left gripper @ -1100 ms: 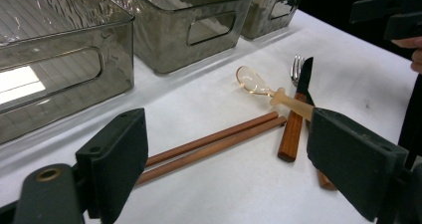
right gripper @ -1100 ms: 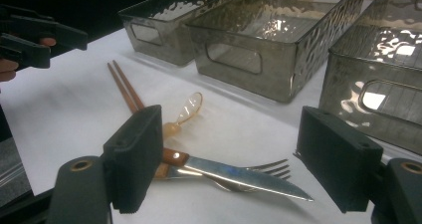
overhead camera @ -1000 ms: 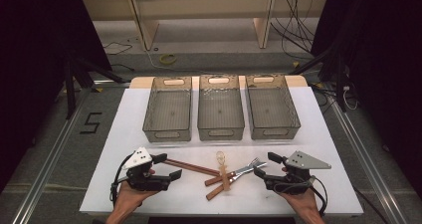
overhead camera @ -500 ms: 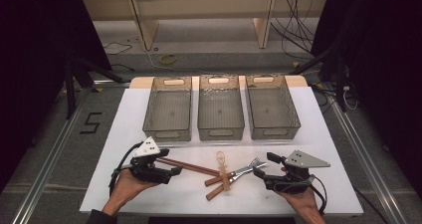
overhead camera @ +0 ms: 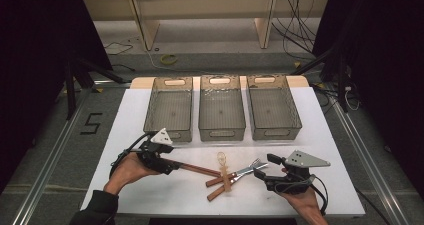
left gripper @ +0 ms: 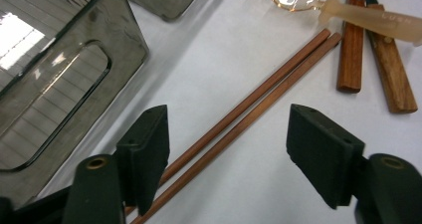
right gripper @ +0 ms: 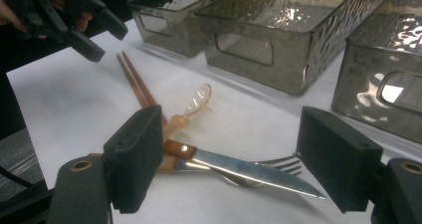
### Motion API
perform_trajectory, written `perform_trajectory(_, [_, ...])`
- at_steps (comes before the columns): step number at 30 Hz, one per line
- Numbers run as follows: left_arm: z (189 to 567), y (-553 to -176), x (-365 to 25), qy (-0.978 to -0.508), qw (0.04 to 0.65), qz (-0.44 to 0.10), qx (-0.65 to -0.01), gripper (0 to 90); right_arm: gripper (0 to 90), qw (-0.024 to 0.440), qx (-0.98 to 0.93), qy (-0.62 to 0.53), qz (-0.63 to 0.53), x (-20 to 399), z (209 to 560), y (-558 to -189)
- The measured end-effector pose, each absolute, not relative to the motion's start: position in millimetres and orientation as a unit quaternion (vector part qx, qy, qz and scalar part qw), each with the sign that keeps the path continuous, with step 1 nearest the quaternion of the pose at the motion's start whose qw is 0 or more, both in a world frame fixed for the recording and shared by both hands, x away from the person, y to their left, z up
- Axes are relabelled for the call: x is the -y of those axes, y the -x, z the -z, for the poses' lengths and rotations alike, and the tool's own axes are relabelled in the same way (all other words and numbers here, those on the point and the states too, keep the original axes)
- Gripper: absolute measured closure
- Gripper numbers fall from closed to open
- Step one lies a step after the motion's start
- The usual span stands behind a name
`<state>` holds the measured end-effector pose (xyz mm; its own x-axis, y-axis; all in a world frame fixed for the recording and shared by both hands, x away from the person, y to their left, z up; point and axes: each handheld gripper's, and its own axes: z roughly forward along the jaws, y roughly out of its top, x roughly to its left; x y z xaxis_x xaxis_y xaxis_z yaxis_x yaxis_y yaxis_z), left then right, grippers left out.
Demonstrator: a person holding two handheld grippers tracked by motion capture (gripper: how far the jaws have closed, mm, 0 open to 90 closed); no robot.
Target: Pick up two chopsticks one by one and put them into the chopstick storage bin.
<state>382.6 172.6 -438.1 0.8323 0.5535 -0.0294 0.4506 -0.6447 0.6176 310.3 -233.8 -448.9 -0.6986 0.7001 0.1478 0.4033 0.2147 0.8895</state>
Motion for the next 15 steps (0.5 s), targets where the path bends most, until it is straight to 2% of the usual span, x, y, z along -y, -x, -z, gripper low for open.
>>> perform_trajectory(10, [445.2,-403.2,-164.1,-0.932,0.254,-0.080,-0.245,43.0,27.4,0.137,-0.770,-0.359,-0.509,232.9,450.9,-312.3])
perform_trajectory(11, [446.0,-404.8,-163.6,-0.935,0.250,-0.078,-0.241,46.5,27.4,0.136,-0.770,-0.360,-0.509,233.0,451.0,-312.4])
perform_trajectory(15, [449.9,-411.8,-162.1,-0.942,0.230,-0.076,-0.232,48.6,27.4,0.135,-0.772,-0.359,-0.508,232.7,451.2,-312.5])
